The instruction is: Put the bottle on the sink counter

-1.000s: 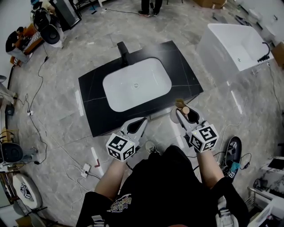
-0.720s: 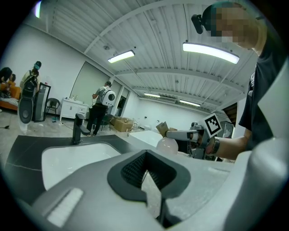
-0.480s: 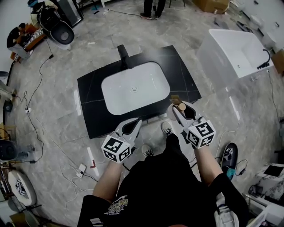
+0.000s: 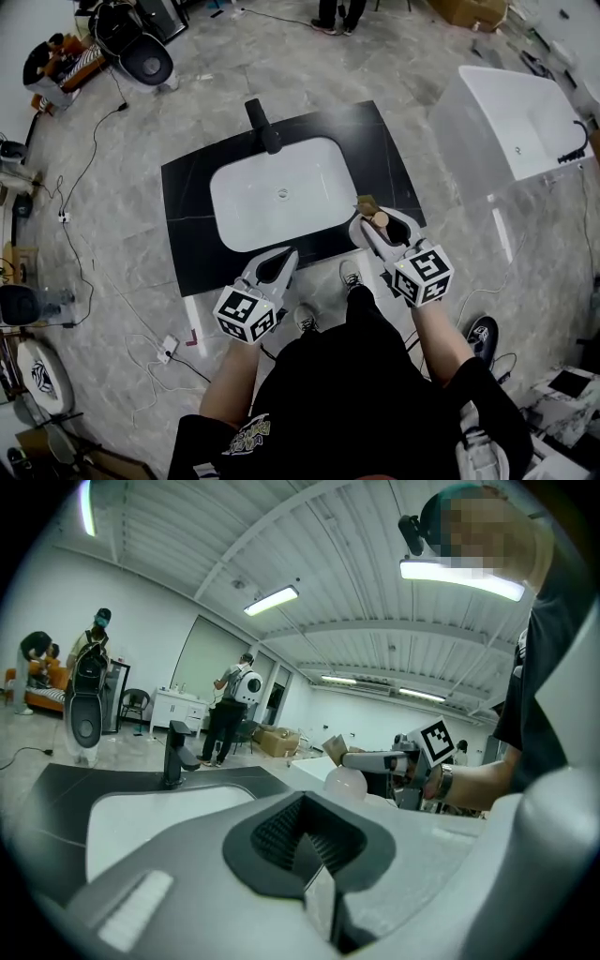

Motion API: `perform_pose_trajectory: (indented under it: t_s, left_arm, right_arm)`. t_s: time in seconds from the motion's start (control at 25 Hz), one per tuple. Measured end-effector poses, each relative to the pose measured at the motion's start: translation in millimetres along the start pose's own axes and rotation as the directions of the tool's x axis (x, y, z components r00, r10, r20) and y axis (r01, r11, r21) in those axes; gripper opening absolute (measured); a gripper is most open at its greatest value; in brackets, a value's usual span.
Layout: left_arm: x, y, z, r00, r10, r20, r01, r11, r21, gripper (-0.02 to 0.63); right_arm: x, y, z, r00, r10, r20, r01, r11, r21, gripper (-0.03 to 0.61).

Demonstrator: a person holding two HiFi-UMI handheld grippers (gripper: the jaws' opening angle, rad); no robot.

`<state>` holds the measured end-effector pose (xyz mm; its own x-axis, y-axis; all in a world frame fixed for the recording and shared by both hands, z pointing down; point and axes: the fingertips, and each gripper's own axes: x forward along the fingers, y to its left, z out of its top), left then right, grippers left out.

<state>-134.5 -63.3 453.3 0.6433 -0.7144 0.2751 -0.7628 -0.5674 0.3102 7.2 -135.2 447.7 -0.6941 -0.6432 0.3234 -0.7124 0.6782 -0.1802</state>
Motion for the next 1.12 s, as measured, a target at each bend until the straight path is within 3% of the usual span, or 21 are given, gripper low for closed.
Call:
perform_pose_trajectory:
  t_s: [0.64, 1.12]
  left_arm:
    - [80.6, 12.0, 15.5, 0.998, 0.058, -0.004, -0.058, 0.998, -0.005, 0.000]
    - [141.7, 31.4, 17.8, 0.993, 0.118, -0.001, -0.118, 0.991, -0.057, 0.000]
  right_arm:
    - [45.3, -79.7, 6.8, 0.997, 0.072, -0.029, -0.073, 0.997, -0.021, 0.158]
    - [92.3, -143.6, 8.8, 0.990, 0.123, -0.069, -0.125, 0.991, -0.036, 0.158]
